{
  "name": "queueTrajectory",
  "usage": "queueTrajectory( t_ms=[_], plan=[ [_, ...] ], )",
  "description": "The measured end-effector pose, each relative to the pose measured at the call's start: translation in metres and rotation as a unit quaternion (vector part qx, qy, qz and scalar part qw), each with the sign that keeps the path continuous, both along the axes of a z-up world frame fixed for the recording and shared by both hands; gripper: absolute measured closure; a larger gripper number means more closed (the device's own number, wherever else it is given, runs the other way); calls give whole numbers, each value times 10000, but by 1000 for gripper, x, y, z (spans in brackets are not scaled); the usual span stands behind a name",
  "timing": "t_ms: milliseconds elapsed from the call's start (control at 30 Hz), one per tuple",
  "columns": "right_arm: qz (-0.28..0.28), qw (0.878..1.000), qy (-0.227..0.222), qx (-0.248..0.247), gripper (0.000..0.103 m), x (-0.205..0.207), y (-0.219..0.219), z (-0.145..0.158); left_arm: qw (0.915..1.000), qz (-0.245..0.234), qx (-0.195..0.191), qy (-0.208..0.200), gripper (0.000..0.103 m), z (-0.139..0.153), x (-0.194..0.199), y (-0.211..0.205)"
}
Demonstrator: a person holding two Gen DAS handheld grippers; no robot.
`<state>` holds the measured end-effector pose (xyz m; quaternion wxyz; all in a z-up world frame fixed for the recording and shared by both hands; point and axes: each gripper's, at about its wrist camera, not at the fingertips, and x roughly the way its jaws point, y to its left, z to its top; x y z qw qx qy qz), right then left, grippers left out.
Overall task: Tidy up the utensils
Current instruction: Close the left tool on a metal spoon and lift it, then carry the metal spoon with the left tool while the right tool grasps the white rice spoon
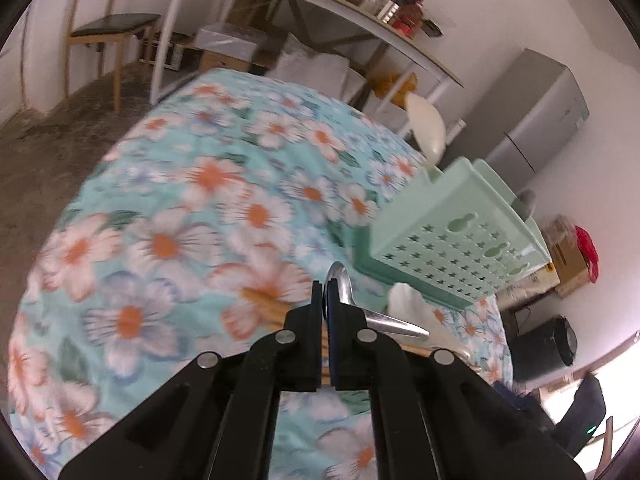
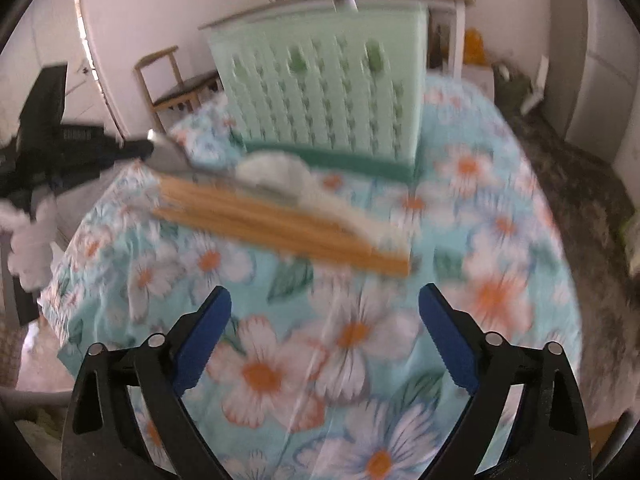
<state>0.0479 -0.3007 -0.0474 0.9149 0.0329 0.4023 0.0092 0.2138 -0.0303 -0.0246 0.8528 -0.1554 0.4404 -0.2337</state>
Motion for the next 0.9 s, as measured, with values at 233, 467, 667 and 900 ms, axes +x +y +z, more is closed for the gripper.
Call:
queueTrajectory(
  t_ms=[233, 467, 667, 900],
  plan=[
    [287, 9962, -252, -783, 31, 44, 16, 16, 9994, 316, -106, -92, 102, 4, -9, 21],
    [198, 9943, 50, -1049, 37, 81, 14, -5, 9990, 394, -107, -185, 102, 5, -9, 30],
    [375, 9934, 468, -973, 39, 85, 16, -18, 9988, 433, -156, -181, 101, 2, -6, 34],
    [777, 9860, 625, -1334, 39, 99, 29, -19, 9987, 450, -217, -117, 101, -2, -2, 35]
  ],
)
